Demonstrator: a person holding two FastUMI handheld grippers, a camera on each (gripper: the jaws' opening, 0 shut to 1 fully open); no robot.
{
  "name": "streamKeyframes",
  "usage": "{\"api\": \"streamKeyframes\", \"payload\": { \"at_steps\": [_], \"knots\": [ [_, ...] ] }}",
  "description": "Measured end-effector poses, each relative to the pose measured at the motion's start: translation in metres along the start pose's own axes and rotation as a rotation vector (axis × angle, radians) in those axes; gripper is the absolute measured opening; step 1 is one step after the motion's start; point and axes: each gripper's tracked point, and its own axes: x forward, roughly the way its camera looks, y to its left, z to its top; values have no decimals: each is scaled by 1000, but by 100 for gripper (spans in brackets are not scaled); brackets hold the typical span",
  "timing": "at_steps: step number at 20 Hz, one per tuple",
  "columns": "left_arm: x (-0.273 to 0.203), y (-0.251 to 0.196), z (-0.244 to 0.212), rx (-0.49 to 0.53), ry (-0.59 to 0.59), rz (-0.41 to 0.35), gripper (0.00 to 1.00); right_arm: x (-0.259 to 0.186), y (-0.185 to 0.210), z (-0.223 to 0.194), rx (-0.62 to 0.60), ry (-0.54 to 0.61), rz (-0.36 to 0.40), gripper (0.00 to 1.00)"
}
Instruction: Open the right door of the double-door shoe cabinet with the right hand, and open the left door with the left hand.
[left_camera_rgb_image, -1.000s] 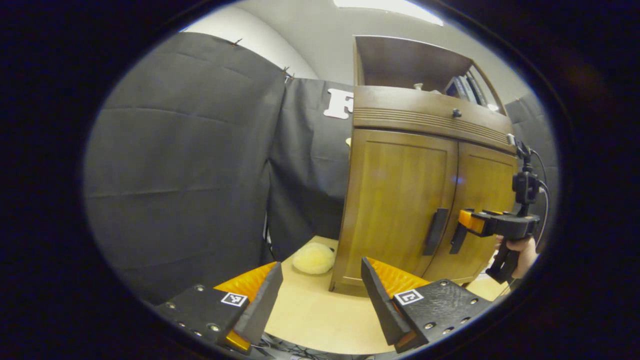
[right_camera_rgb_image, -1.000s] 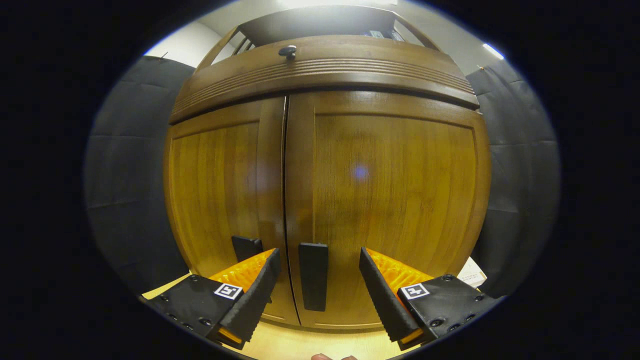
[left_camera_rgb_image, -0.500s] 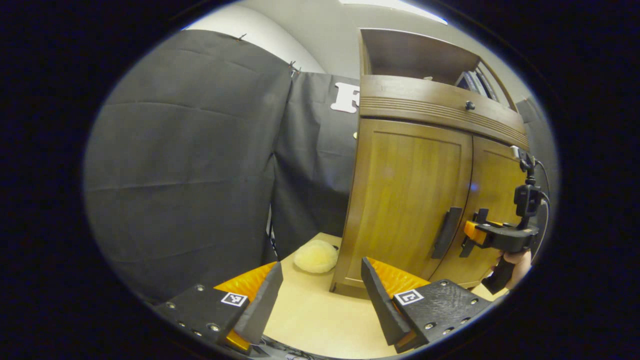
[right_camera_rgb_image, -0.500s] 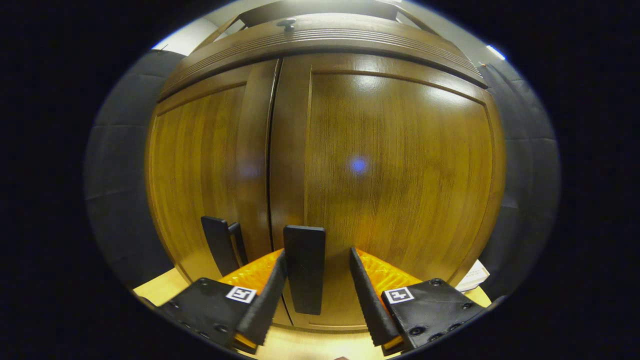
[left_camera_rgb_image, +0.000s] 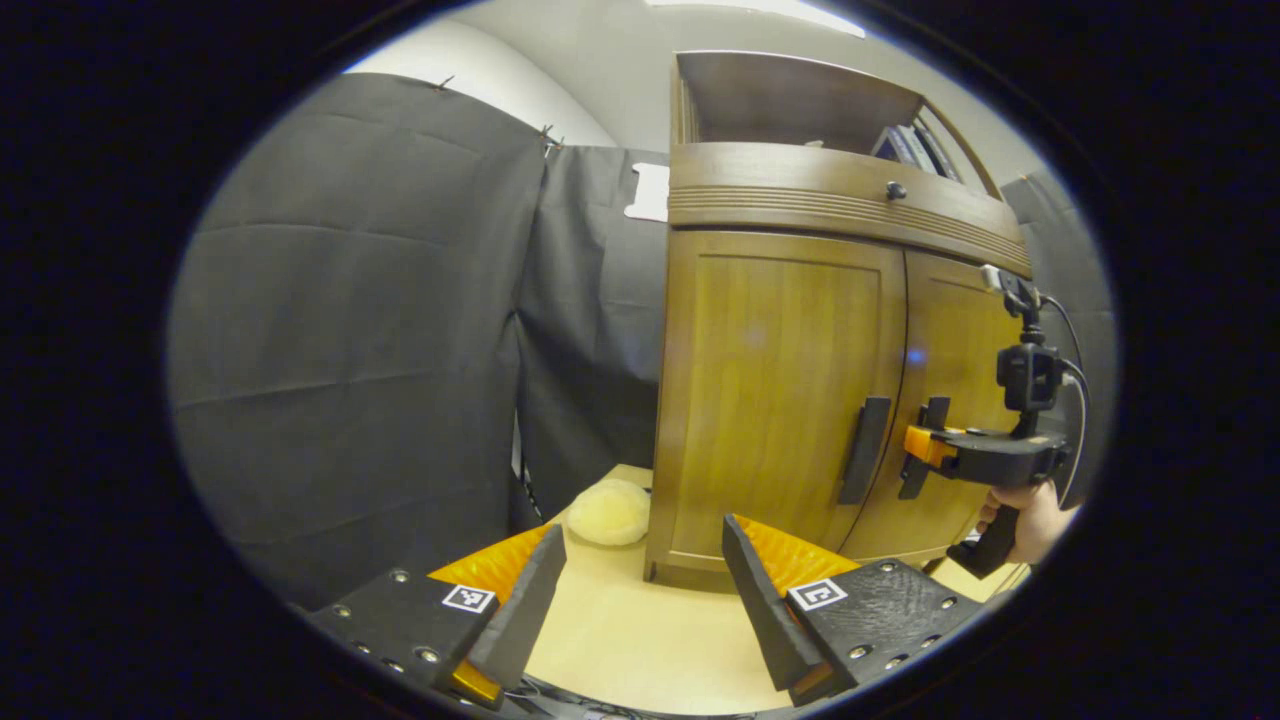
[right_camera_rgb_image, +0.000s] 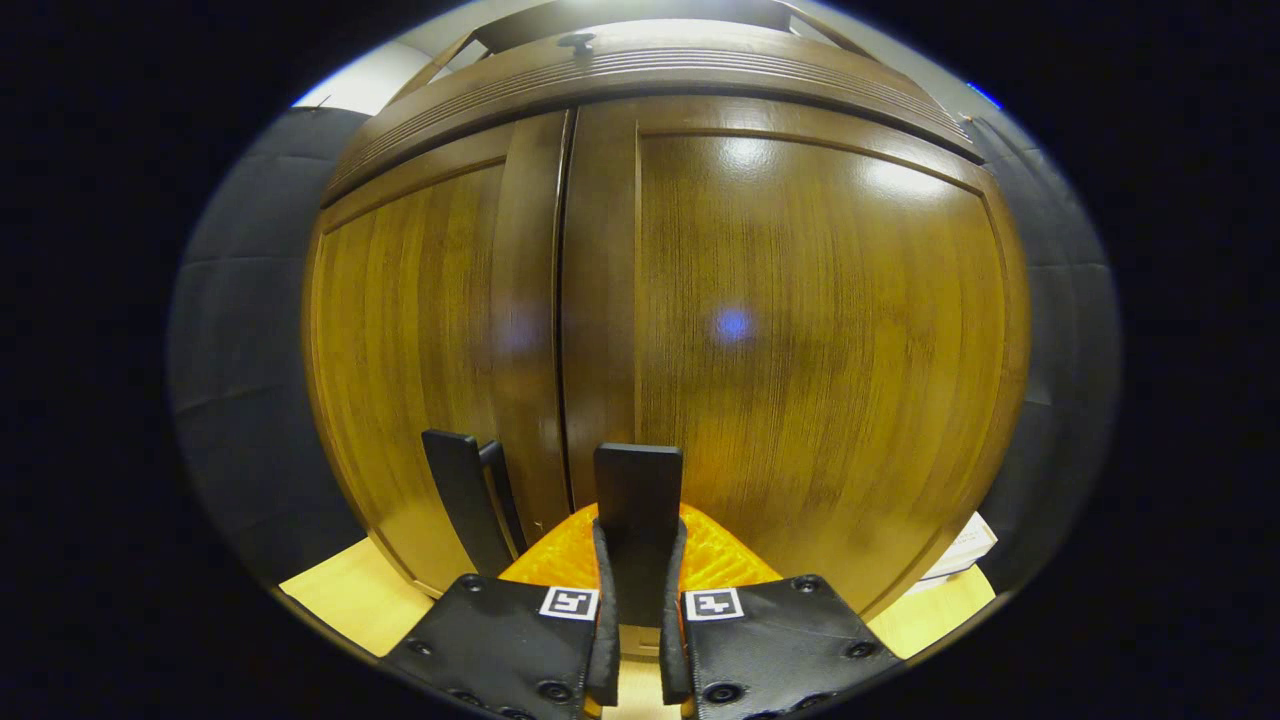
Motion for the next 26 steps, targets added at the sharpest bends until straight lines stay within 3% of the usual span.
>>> {"api": "streamKeyframes", "payload": {
  "at_steps": [1,3,4,13,26],
  "knots": [
    [-1,-3,-1,6,1,-8,92,-2,0,0,6,10,15,18],
    [-3,-4,-3,11,5,-24,92,-4,-1,-1,2,44,46,10],
    [-5,-3,-5,10,4,-34,92,-3,0,-1,6,48,50,13],
    [-23,-2,-7,21,-4,-90,92,-15,0,33,1,51,33,12],
    [-33,-9,-2,25,-36,-181,92,-25,-1,30,-4,44,-5,10]
  ]
}}
